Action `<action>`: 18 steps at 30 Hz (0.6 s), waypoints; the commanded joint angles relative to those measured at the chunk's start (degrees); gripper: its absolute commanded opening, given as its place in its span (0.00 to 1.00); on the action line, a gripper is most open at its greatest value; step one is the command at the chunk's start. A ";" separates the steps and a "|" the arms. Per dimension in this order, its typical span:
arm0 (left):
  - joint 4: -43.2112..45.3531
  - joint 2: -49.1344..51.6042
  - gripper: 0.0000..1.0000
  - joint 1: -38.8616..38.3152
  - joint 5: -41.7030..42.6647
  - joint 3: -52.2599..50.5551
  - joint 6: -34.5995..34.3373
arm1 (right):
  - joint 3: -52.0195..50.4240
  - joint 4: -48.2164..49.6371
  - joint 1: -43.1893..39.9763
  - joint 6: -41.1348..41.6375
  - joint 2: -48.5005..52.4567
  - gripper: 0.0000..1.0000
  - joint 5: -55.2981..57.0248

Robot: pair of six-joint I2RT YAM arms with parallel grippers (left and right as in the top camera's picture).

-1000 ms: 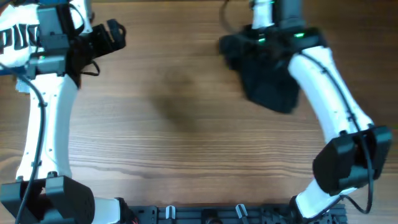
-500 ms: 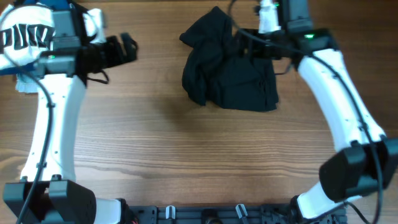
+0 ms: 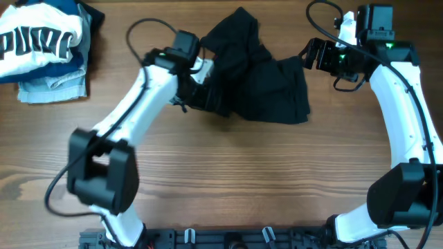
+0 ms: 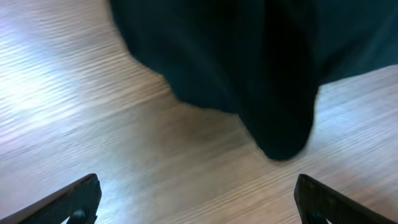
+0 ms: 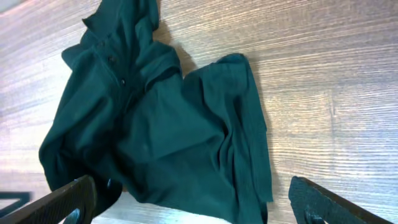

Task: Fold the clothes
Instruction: 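Grasp the black t-shirt's left side with the left gripper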

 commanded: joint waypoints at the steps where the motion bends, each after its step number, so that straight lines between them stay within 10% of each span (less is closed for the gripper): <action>1: 4.20 4.35 1.00 -3.26 -0.90 0.42 1.01 | -0.85 0.68 0.20 -0.90 -0.31 0.99 0.55; 18: 9.70 5.42 0.80 -5.14 -0.44 0.02 -5.62 | -1.01 3.76 0.20 -1.62 -0.17 0.97 0.98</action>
